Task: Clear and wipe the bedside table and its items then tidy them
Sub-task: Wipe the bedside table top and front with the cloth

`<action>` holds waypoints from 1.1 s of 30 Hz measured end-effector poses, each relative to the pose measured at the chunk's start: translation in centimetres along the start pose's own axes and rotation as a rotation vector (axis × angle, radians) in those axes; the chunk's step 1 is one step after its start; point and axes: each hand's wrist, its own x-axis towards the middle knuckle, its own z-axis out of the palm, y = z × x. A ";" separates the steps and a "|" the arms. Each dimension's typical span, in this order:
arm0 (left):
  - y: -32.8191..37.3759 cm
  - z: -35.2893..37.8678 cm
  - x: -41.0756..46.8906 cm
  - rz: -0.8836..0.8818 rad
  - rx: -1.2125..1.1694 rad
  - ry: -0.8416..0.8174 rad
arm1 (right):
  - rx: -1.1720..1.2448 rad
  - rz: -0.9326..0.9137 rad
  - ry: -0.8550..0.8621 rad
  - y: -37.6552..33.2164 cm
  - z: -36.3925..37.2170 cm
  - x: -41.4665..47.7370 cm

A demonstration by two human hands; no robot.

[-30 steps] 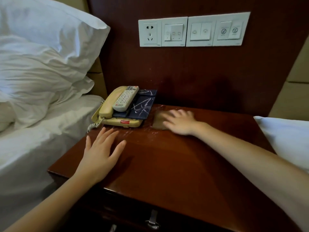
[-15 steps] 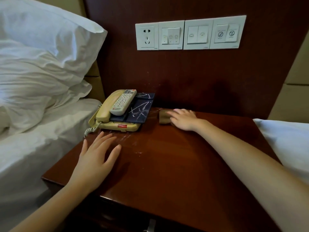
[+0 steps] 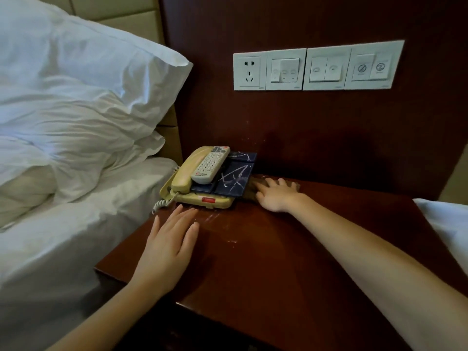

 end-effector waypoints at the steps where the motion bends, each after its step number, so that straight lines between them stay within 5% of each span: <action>1: 0.1 -0.1 -0.1 -0.006 -0.005 0.001 | 0.003 -0.015 -0.017 -0.5 0.1 -0.7; 20: 1.1 -1.4 -1.3 -0.022 -0.227 0.256 | -0.060 -0.299 -0.074 -16.3 2.6 -13.0; 24: 0.7 -2.6 -1.3 -0.116 -0.331 0.249 | -0.001 -0.375 -0.034 -13.6 2.6 -13.8; 30: 0.0 -5.3 -1.1 -0.156 -0.329 0.238 | 0.006 0.112 -0.054 3.8 2.3 -15.6; 33: -0.8 -6.2 -1.3 -0.186 -0.358 0.273 | 0.035 0.229 -0.085 4.1 2.0 -15.9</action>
